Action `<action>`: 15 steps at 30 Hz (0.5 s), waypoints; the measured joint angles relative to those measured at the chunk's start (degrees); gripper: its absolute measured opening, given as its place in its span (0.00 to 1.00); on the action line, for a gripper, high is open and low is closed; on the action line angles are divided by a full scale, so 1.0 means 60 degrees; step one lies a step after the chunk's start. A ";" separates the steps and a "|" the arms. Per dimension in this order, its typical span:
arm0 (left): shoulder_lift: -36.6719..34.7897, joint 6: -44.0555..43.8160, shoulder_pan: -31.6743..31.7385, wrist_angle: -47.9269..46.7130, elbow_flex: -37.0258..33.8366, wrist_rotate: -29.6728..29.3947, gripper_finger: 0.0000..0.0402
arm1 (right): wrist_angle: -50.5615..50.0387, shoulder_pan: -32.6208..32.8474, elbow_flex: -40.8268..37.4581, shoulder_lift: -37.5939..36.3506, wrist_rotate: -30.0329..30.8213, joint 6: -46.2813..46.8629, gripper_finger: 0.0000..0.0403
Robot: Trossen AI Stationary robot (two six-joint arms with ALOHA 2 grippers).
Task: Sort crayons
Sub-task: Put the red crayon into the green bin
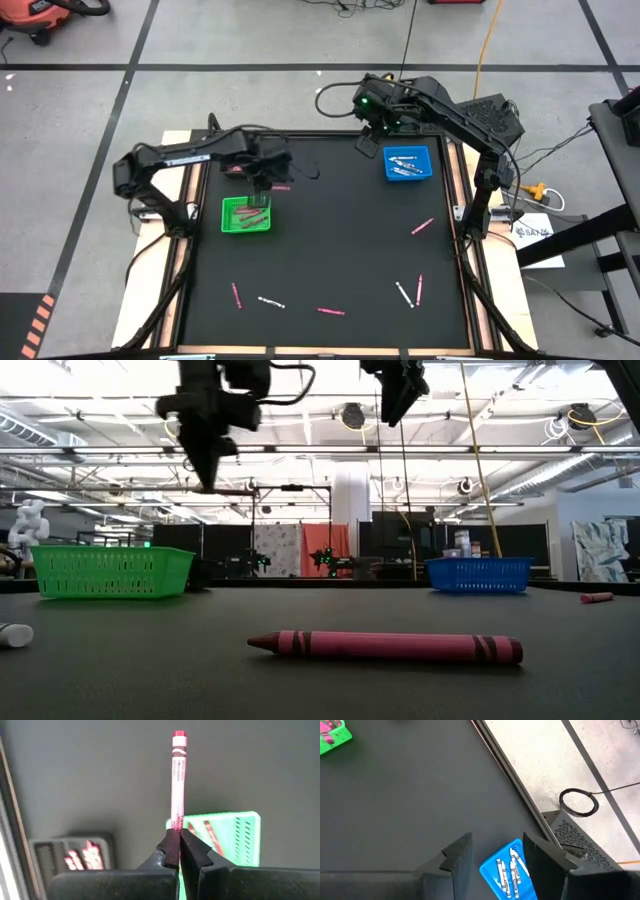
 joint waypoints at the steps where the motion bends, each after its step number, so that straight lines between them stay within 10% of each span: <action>1: -0.0203 -0.0199 -0.0065 0.0075 -0.0287 0.0006 0.00 | 0.0000 0.0000 0.0000 0.0000 0.0000 0.0081 0.39; 15: -0.1858 -0.2045 -0.0766 0.1134 -0.3629 -0.0094 0.00 | 0.0001 0.0413 0.0000 -0.0007 -0.1218 0.0775 0.39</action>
